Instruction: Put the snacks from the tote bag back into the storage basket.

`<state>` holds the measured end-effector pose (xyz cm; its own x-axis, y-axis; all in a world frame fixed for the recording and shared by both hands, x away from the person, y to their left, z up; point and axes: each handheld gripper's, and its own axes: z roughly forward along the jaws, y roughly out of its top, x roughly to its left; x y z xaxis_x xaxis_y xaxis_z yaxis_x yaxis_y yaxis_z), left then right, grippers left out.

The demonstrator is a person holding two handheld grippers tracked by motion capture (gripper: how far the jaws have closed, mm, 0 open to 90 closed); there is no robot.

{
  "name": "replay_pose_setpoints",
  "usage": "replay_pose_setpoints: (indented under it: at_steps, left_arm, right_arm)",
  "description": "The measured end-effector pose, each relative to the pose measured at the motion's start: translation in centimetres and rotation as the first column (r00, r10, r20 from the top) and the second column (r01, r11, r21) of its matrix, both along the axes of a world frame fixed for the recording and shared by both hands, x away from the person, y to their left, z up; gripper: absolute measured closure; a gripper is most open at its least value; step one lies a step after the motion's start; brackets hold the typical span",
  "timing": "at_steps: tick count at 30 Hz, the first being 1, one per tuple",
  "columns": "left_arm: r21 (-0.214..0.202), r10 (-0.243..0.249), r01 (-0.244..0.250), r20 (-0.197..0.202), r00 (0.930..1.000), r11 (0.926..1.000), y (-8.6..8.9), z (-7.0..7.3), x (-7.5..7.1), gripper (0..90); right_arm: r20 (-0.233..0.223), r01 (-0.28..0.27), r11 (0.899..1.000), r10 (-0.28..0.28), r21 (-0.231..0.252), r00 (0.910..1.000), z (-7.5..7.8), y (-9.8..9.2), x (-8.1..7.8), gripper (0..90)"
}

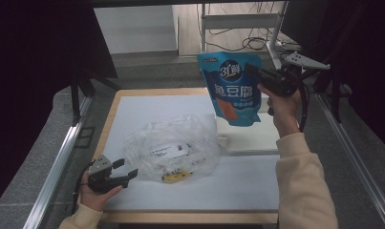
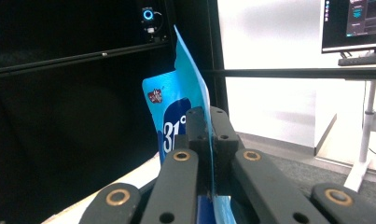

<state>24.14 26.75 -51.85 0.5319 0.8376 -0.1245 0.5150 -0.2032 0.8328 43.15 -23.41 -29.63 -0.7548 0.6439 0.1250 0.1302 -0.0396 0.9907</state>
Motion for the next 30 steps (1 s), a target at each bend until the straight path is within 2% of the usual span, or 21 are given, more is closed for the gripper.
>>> replay_pose_setpoints:
  at_steps: [10, 16, 30]
  left_arm:
    - [0.0, 0.001, -0.001, -0.001, 1.0, 1.0, 0.0, 0.0, 0.0, 29.3]
    - [0.002, -0.001, 0.001, -0.002, 1.0, 1.0, 0.0, 0.0, 0.0, 29.3]
    - [0.004, 0.002, -0.002, -0.005, 1.0, 1.0, 0.0, -0.1, 0.1, 29.4]
  right_arm:
    - [-0.038, 0.031, 0.999, -0.032, -0.016, 0.9988, -1.5, -0.8, 1.1, 89.0]
    - [-0.047, 0.041, 0.999, -0.042, -0.019, 0.998, -1.9, -1.0, 1.6, 89.0]
    - [-0.091, 0.032, 0.998, -0.037, -0.052, 0.9952, -3.8, -0.3, 3.5, 88.9]
